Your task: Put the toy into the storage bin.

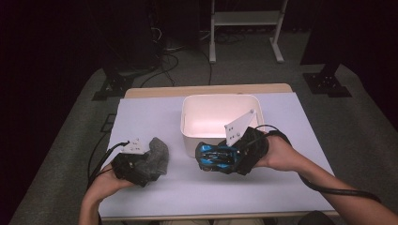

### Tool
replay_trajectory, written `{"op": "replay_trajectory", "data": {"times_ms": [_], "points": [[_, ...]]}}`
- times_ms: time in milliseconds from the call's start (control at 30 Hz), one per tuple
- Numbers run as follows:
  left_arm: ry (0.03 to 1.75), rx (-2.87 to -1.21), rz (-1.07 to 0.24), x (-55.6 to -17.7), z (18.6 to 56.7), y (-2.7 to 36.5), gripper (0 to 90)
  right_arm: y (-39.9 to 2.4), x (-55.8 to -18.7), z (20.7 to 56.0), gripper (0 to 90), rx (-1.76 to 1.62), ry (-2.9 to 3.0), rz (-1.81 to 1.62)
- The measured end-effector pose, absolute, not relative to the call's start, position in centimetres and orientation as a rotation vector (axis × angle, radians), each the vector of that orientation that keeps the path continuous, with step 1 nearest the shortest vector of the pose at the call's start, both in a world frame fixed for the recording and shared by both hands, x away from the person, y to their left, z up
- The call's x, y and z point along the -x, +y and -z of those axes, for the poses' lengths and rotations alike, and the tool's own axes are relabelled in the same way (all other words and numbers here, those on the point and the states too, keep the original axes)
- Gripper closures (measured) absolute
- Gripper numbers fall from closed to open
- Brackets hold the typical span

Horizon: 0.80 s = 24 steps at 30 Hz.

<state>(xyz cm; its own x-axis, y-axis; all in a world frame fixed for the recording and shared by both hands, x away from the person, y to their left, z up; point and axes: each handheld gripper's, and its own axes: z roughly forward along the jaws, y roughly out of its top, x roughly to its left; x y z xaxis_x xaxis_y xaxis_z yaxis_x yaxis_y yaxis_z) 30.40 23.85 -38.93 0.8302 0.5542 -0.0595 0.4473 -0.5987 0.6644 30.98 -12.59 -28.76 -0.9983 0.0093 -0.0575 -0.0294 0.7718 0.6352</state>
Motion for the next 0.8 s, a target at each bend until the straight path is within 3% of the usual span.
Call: {"op": "replay_trajectory", "data": {"times_ms": [333, 800], "points": [[0.748, -2.295, -0.191, -30.4, 39.1, 24.2, 8.2, -12.9, -32.9, 25.2, 25.2, 0.014, 2.876, -1.02], [0.753, -2.293, -0.194, -30.8, 39.2, 24.4, 8.2, -13.2, -37.5, 22.8, 25.2, -0.026, 2.862, -0.974]]}}
